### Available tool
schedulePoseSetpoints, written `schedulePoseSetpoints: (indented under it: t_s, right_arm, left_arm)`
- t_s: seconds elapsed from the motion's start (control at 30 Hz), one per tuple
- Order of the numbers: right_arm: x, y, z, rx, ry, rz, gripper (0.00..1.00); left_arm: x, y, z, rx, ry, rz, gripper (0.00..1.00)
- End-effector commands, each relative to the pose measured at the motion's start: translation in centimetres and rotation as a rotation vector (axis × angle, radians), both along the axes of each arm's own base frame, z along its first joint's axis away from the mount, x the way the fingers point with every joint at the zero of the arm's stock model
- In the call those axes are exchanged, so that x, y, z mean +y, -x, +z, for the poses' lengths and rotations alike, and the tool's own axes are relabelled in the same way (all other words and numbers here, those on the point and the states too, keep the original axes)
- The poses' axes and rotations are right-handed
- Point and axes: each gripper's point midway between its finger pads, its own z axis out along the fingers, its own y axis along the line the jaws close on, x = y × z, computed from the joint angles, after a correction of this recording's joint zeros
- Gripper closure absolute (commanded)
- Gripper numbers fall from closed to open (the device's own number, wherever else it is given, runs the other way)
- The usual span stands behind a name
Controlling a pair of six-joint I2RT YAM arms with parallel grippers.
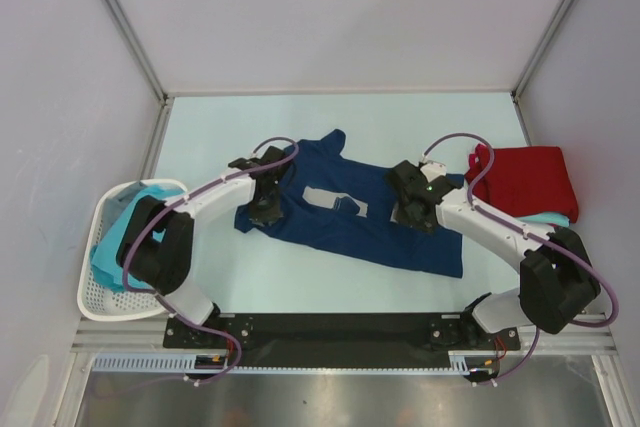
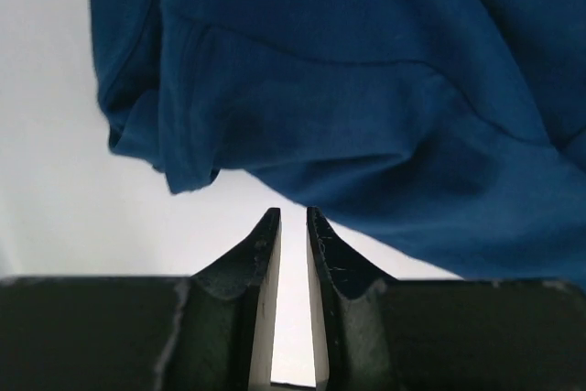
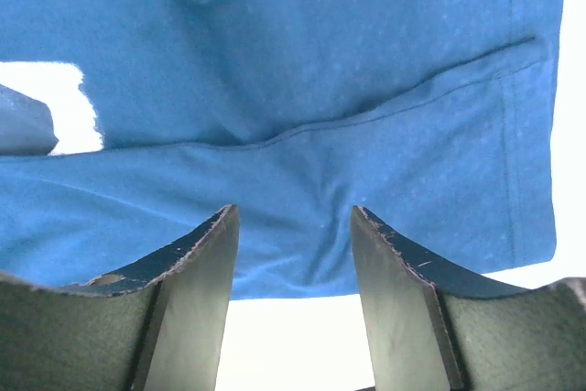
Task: Fold and stack the t-shirts
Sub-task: Fold the flattened tshirt in 1/3 of the way
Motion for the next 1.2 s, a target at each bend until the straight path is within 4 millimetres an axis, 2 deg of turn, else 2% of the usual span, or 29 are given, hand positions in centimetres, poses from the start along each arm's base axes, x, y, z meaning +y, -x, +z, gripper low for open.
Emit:
schedulePoseSetpoints:
  t_s: [0.0,0.23,0.5,0.6,0.63,0.73,0.87,1.03,1.17]
  right_arm:
    - [-0.8,-0.4,1.4,-0.046,0.038,-0.009,0.43]
    - [-1.7,0.3,1.2,-0.040,0.062,-0.014,0.44]
    - [-1.6,0.0,1.4,-0.047,0.062,-0.004,0.45]
    - [-1.5,0.0,1.4,-0.045,0.064,0.003,0.45]
    - [-1.5,0.0,1.5,-0.048,0.066,0.004,0.45]
    - [-1.7,-0.2,1.8,-0.056,0.075,0.003,0.45]
    - [-1.9,-0.2,1.5,-0.051,0.087,0.005,0.45]
    - [-2.0,0.0,0.6,-0.034,0.087,-0.003,0.46]
    - [-2.2,0.0,0.0,-0.022,0.098,-0.010,0.46]
  left_arm:
    - [-1.1,-1.1,-1.4,0.015,0.031,-0.027,0.78]
    - [-1.1,0.0,-3.2,0.055,0.040,-0.025,0.76]
    - [-1.6,-0.5,-3.7,0.047,0.054,-0.053,0.64]
    - [-1.4,-0.2,-4.7,0.078,0.046,-0.055,0.62]
    - [-1.4,0.1,-5.1,0.093,0.043,-0.052,0.63]
    - [-1.3,0.9,-5.6,0.117,0.048,-0.042,0.77]
    - [-0.9,2.5,-5.9,0.141,0.058,-0.026,1.00]
    - [0.0,4.7,-6.2,0.175,0.054,0.000,1.00]
    - [0.5,6.1,-5.3,0.187,0.042,0.017,1.00]
